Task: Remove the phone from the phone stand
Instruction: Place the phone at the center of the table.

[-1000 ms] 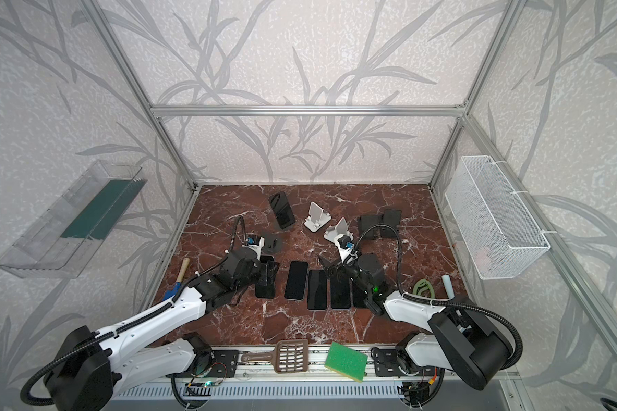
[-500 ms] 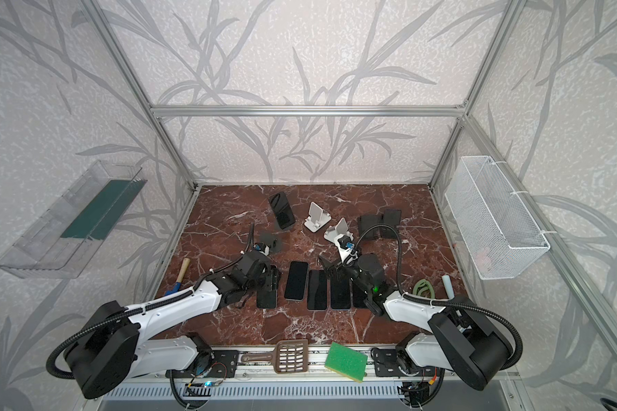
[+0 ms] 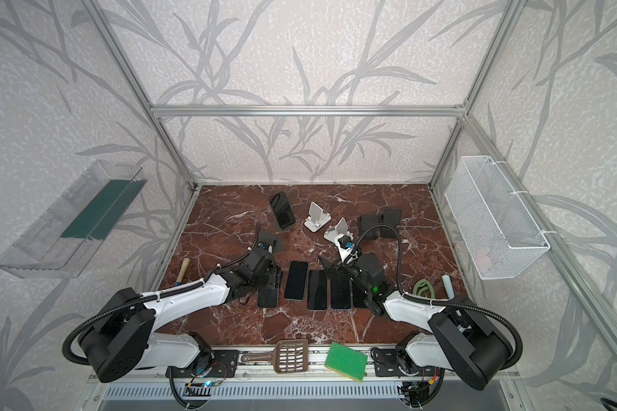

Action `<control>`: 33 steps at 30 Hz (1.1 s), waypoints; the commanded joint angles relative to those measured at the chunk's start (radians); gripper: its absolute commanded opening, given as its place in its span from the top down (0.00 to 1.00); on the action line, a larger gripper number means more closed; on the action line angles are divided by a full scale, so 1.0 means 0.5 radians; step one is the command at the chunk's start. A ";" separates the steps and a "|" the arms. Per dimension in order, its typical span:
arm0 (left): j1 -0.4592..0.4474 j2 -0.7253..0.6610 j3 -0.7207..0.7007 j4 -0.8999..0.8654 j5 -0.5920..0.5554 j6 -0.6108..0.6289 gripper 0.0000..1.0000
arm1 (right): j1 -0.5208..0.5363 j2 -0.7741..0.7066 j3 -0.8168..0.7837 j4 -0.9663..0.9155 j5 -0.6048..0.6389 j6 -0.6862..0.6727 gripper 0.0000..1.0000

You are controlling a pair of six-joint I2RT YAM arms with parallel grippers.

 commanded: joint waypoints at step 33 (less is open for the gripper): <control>0.069 0.480 0.353 -0.383 0.005 -0.056 0.41 | 0.011 -0.003 -0.015 0.058 0.017 0.039 0.01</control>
